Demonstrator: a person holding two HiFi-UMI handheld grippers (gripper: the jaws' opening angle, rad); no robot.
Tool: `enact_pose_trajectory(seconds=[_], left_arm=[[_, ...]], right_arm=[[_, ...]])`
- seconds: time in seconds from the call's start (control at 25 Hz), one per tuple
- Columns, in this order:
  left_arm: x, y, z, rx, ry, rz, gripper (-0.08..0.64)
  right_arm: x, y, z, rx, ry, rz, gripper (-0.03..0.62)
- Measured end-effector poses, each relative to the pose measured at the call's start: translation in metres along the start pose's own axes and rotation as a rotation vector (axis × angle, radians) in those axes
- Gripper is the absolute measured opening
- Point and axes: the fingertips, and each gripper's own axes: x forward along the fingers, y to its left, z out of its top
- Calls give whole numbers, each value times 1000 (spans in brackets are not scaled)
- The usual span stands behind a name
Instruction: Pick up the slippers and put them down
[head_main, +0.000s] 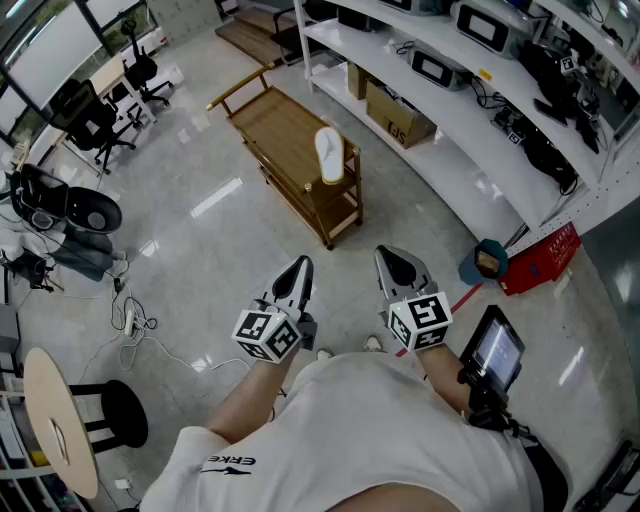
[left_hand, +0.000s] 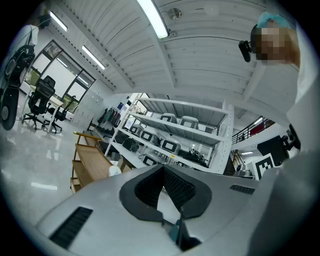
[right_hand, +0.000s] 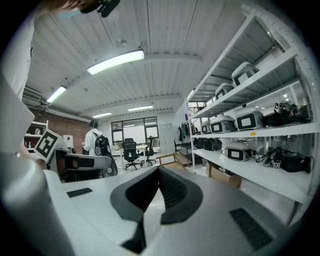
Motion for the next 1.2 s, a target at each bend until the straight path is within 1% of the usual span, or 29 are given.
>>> enact_pose_trajectory(seconds=[0.44, 0.68, 0.88, 1.2], left_arm=[[3, -1, -2, -13, 4, 6, 3], [2, 1, 0, -17, 5, 13, 3], [0, 6, 0, -18, 7, 16, 3], [-1, 20, 2, -26, 11, 29, 4]], right_arm=[[0, -1, 1, 3, -1, 4, 5], [0, -1, 5, 26, -21, 18, 6], [3, 2, 7, 32, -31, 25, 6], [18, 3, 3, 34, -13, 22, 6]])
